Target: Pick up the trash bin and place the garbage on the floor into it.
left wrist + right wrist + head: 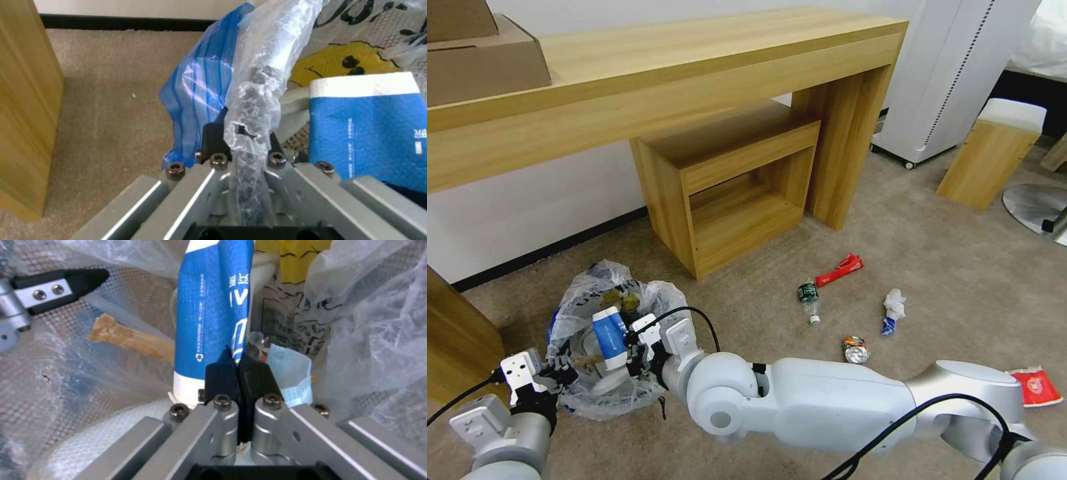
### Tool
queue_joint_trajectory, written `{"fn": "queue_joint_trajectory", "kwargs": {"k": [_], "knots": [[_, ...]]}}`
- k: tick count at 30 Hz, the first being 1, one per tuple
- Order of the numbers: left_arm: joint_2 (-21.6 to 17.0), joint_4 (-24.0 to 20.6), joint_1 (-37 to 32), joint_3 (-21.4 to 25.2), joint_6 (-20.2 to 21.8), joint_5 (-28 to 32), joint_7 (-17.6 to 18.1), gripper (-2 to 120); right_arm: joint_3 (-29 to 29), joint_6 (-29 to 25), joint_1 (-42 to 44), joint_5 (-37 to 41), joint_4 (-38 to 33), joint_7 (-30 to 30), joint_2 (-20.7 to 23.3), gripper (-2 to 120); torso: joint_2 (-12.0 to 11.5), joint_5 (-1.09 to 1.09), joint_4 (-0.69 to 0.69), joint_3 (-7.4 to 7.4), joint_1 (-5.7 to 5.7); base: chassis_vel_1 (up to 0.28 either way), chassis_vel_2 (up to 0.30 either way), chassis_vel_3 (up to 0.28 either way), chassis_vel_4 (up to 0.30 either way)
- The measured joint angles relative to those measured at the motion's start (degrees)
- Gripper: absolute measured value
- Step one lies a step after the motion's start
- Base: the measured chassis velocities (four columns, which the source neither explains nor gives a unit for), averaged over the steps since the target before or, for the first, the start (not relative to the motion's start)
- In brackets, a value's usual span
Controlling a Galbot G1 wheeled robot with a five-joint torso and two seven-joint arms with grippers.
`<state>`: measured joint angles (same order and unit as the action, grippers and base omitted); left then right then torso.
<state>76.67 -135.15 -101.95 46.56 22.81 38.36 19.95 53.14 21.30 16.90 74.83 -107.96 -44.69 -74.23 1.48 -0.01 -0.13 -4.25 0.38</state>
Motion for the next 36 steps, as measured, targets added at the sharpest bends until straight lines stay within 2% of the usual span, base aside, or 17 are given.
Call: {"fn": "queue_joint_trajectory", "kwargs": {"k": [2, 4, 5, 8, 9, 12, 14, 17, 18, 20, 22, 25, 26, 29, 30, 33, 36], "knots": [[0.0, 0.1, 0.1, -0.1, 0.0, 0.0, 0.0, 0, -0.1, 0.1, 0.2, -0.2, 0.0, -0.1, 0.0, 0, 0.0, 0.0, 0.0, 0.0, 0.0, 0.0, 0.0, 0.0, 0.0], [0.0, 0.2, 0.2, -0.2, -0.1, -0.1, -0.1, 0, -0.5, 0.1, 0.5, -0.5, -0.2, 0.0, 0.3, 8, 0.0, 0.0, 0.0, 0.0, 0.0, 0.0, 0.0, 0.0, 0.0], [0.0, 0.2, 0.2, -0.2, -0.1, -0.1, -0.1, 0, -0.5, 0.1, 0.5, -0.5, -0.2, 0.0, 0.3, 8, 0.0, 0.0, 0.0, 0.0, 0.0, 0.0, 0.0, 0.0, 0.0], [0.0, 0.4, 0.4, -0.3, -0.1, -0.1, -0.2, 0, -1.1, 0.0, 0.7, -0.8, -1.0, 0.3, 0.7, 24, 0.0, 0.0, 0.0, 0.0, 0.0, 0.0, 0.0, 0.0, 0.0], [0.0, 0.4, 0.4, -0.3, -0.1, -0.1, -0.2, 0, -1.1, 0.0, 0.7, -0.8, -1.0, 0.3, 0.7, 24, 0.0, 0.0, 0.0, 0.0, 0.0, 0.0, 0.0, 0.0, 0.0], [-0.1, 0.5, 0.4, -0.3, -0.1, -0.1, -0.2, 0, -1.6, -0.1, 0.9, -1.3, -1.9, 0.5, 1.2, 38, 0.0, 0.01, 0.0, 0.0, 0.0, 0.0, 0.0, 0.0, 0.0], [-0.1, 0.5, 0.4, -0.3, -0.1, -0.1, -0.2, 0, -1.8, -0.1, 0.9, -1.4, -2.1, 0.6, 1.2, 42, 0.0, 0.01, 0.0, 0.0, 0.0, 0.0, 0.0, 0.0, 0.0], [-0.2, 0.5, 0.4, -0.4, -0.1, -0.1, -0.2, 0, -2.2, 0.1, 0.8, -1.5, -3.2, 0.4, 1.3, 57, 0.0, 0.01, 0.0, 0.0, 0.0, 0.0, 0.0, 0.0, 0.0], [-0.2, 0.5, 0.4, -0.4, -0.1, -0.1, -0.2, 0, -2.2, 0.1, 0.8, -1.5, -3.2, 0.4, 1.3, 57, 0.0, 0.01, 0.0, 0.0, 0.0, 0.0, 0.0, 0.0, 0.0], [-0.3, 0.4, 0.4, -0.4, -0.2, 0.0, -0.2, 0, -2.2, 0.2, 0.6, -1.6, -3.9, 0.4, 1.4, 68, 0.0, 0.01, 0.0, 0.0, 0.0, 0.0, 0.0, 0.0, 0.0], [-0.3, 0.4, 0.4, -0.3, -0.2, 0.0, -0.2, 0, -2.2, 0.1, 0.6, -2.0, -4.1, 0.5, 1.5, 70, 0.0, 0.01, 0.0, 0.0, 0.0, 0.0, 0.0, 0.0, 0.0], [-0.3, 0.4, 0.4, -0.3, -0.2, 0.0, -0.2, 0, -4.0, -1.6, 1.1, -4.1, -5.6, 2.6, 1.9, 86, 0.0, 0.01, 0.0, 0.0, 0.0, 0.0, 0.0, 0.0, 0.0], [-0.3, 0.4, 0.4, -0.3, -0.2, 0.0, -0.2, 0, -4.0, -1.6, 1.1, -4.1, -5.6, 2.6, 1.9, 86, 0.0, 0.01, 0.0, 0.0, 0.0, 0.0, 0.0, 0.0, 0.0], [-0.5, 0.4, 0.4, -0.2, -0.2, 0.1, -0.2, 0, -8.1, -4.5, 2.3, -5.5, -7.8, 6.2, 3.3, 98, 0.0, 0.01, 0.01, 0.0, 0.0, 0.0, 0.0, 0.0, 0.0], [-0.5, 0.4, 0.4, -0.2, -0.2, 0.1, -0.2, 0, -8.1, -4.5, 2.3, -5.5, -7.8, 6.2, 3.3, 98, 0.0, 0.01, 0.01, 0.0, 0.0, 0.0, 0.0, 0.0, 0.0], [-0.3, 0.5, 0.0, 0.1, -0.2, 0.0, -0.2, 0, -12.7, -11.7, 4.1, -8.9, -9.0, 13.6, 6.4, 100, 0.0, 0.02, -0.01, 0.0, 0.0, 0.0, 0.0, 0.0, 0.0], [0.4, 0.3, -0.4, 0.4, -0.3, -0.4, -0.1, 0, -15.5, -15.1, 5.7, -10.1, -9.0, 16.5, 7.5, 100, 0.0, 0.02, 0.0, 0.0, 0.0, 0.0, 0.0, 0.0, 0.0]]}}
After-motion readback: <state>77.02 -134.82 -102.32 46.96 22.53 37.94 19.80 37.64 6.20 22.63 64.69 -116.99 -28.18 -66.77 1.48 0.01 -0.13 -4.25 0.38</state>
